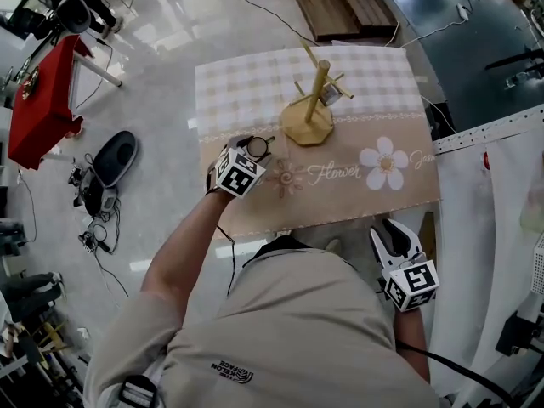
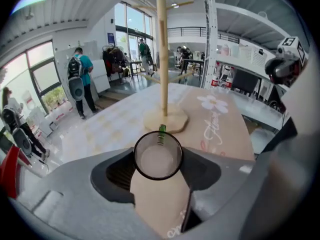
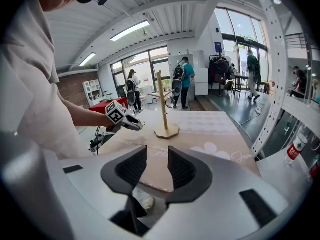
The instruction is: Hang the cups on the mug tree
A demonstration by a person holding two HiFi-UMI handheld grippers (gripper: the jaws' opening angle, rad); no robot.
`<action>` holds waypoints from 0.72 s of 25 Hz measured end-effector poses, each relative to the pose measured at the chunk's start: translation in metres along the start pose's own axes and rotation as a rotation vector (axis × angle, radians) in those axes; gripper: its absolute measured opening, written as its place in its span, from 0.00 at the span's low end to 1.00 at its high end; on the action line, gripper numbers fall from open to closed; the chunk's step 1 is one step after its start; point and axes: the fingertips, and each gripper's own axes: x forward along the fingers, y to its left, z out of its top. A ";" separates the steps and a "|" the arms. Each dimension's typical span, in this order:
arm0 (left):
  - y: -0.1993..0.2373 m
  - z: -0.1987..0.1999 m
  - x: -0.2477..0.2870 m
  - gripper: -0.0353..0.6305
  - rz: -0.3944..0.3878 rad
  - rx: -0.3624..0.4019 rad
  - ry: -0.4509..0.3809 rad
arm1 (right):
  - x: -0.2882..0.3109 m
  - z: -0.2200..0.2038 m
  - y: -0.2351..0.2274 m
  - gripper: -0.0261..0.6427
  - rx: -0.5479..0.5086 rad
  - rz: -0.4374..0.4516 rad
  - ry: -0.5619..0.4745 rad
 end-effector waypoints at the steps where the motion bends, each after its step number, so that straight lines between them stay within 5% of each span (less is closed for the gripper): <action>1: 0.003 0.012 -0.007 0.46 0.028 -0.012 -0.036 | 0.002 0.001 0.000 0.25 -0.007 0.011 -0.002; 9: 0.017 0.097 -0.069 0.46 0.240 -0.075 -0.250 | -0.003 0.006 -0.009 0.25 -0.042 0.061 -0.012; 18: 0.018 0.144 -0.097 0.46 0.399 -0.106 -0.306 | -0.027 0.001 -0.032 0.25 -0.073 0.094 -0.025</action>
